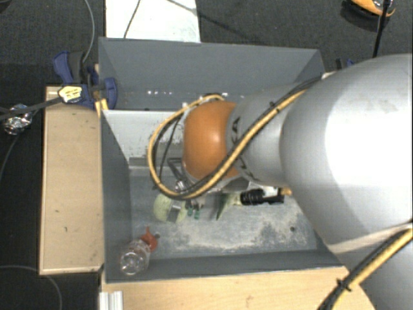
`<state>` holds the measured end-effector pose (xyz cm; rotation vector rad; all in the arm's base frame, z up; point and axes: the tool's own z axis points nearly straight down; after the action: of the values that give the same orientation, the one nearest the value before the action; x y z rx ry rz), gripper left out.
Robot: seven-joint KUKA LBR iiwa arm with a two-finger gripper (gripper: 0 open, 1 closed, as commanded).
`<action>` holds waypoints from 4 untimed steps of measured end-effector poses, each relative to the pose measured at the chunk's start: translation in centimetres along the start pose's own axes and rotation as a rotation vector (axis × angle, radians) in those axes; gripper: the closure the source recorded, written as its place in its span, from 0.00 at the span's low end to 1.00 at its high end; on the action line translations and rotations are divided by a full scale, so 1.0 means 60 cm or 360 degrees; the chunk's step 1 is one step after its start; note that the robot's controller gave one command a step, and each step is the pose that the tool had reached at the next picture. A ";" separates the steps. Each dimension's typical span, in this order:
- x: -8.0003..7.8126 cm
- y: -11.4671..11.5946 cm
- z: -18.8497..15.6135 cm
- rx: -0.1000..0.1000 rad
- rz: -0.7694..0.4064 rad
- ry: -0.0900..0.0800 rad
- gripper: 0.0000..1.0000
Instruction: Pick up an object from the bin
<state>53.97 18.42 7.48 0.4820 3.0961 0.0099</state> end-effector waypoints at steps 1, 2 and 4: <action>0.000 -0.001 -0.006 0.0000 0.0001 0.0000 1.00; 0.000 0.000 -0.017 -0.0001 0.0002 0.0000 1.00; 0.001 -0.001 -0.051 0.0002 0.0003 0.0004 1.00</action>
Offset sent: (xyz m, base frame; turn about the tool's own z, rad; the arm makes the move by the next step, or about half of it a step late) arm 0.0001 0.0000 0.0210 0.0000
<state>53.85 18.37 10.55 0.4849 3.0980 0.0088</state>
